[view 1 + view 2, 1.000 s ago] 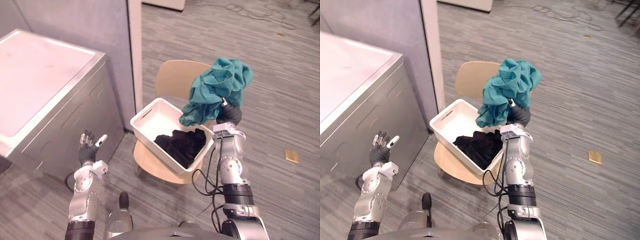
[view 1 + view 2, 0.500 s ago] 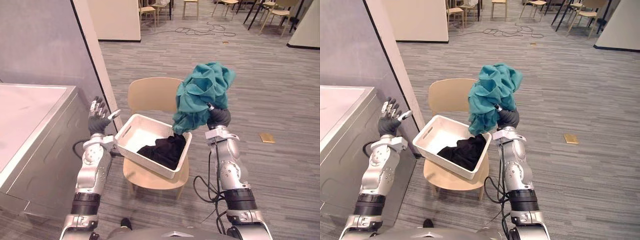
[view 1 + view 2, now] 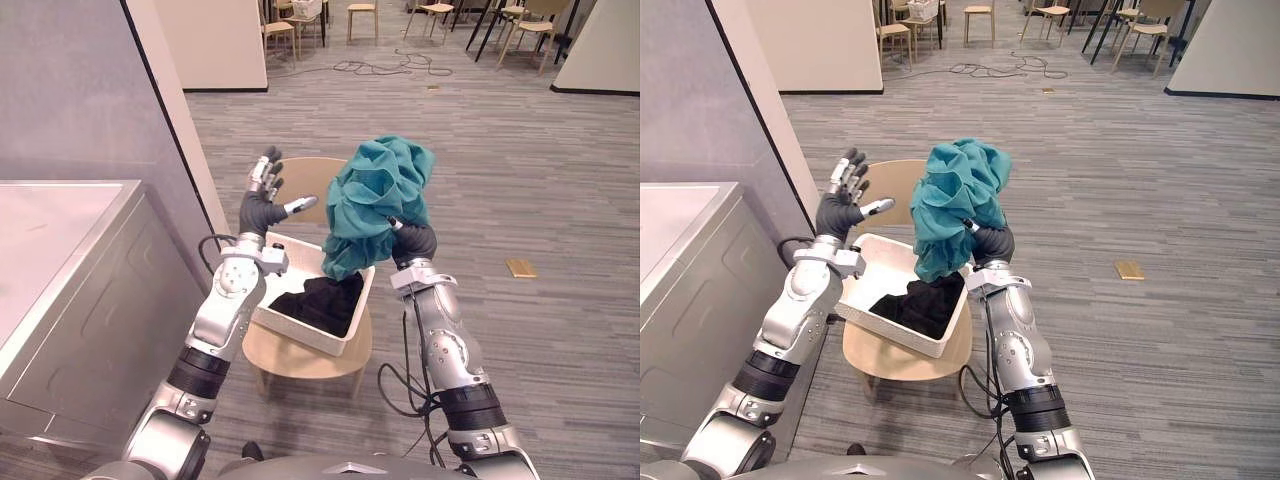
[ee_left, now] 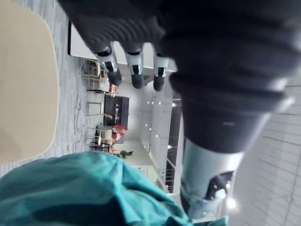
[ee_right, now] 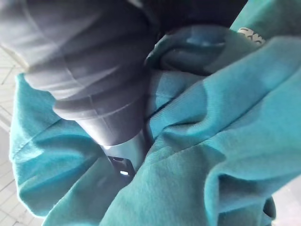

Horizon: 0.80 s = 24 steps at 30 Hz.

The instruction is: Pick up the laundry basket with both hands and put the clothes into the washing machine.

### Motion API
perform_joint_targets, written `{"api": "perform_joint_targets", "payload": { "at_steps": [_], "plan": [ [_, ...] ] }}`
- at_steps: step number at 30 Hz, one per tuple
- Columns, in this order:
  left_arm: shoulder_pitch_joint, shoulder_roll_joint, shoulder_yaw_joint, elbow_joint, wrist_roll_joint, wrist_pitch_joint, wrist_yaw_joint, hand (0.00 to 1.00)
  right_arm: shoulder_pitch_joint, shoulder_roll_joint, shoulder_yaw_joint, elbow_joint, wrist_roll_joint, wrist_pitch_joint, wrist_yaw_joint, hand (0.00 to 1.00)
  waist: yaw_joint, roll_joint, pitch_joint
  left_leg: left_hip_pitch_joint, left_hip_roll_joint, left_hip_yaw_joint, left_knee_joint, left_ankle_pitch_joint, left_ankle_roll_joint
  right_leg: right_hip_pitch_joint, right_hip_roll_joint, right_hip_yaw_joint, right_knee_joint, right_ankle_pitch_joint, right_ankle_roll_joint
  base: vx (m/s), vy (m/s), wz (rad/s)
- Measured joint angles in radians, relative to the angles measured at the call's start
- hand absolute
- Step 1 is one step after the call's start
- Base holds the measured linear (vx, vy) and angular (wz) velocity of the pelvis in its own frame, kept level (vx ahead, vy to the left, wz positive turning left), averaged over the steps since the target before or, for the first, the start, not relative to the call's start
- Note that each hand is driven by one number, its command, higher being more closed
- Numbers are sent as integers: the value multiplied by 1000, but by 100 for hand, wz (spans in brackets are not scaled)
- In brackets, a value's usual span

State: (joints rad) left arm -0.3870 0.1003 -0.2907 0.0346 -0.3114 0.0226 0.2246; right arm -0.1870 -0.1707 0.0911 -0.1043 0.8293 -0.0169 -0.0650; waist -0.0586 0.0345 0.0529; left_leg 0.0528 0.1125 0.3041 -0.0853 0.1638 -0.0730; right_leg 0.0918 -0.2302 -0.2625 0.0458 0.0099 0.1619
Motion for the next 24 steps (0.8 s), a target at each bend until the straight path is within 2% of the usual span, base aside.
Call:
{"api": "perform_joint_targets", "payload": {
  "at_steps": [6, 8, 14, 15, 18, 24],
  "plan": [
    [-17, -12, -185, 41, 5, 15, -63, 0, 61, 4, 34, 0, 10, 2, 1, 100, 0, 0, -8, 0, 0, -3, -1, 2, 1, 0, 0, -1, 2, -1, 0, -10, -1, 0],
    [-35, -26, -232, 75, 40, 21, -84, 0, 69, 3, 35, 0, 12, 2, 1, 100, -2, 0, -8, 0, 0, -5, -1, 5, 2, 0, 0, -1, 3, -4, 3, -41, 1, 3],
    [-108, -37, -329, 145, 87, 28, -97, 0, 105, 1, 22, -16, 49, -8, -3, 100, -8, 1, -16, -16, -1, -26, -1, 16, 5, -3, 0, -11, 6, -7, 8, -30, 0, 9],
    [-114, -37, -340, 147, 90, 28, -93, 100, 106, 0, 21, -17, 49, -11, -3, 100, -11, 1, -18, -19, -1, -29, -1, 18, 6, -4, 0, -18, 7, -7, 8, -24, -6, 11],
    [-118, -41, -348, 153, 90, 28, -80, 100, 106, -6, 21, -19, 49, -13, -5, 100, -10, -1, -30, -20, -1, -31, -1, 19, 6, -4, 0, -20, 8, -5, 6, -7, -2, 2],
    [-173, -40, -365, 182, 89, 13, -52, 100, 107, -13, 12, -29, 73, -46, -12, 100, -11, -4, -34, -20, -1, -32, -1, 22, 7, -4, 0, -19, 8, -5, 6, -10, -1, 0]
  ]
}}
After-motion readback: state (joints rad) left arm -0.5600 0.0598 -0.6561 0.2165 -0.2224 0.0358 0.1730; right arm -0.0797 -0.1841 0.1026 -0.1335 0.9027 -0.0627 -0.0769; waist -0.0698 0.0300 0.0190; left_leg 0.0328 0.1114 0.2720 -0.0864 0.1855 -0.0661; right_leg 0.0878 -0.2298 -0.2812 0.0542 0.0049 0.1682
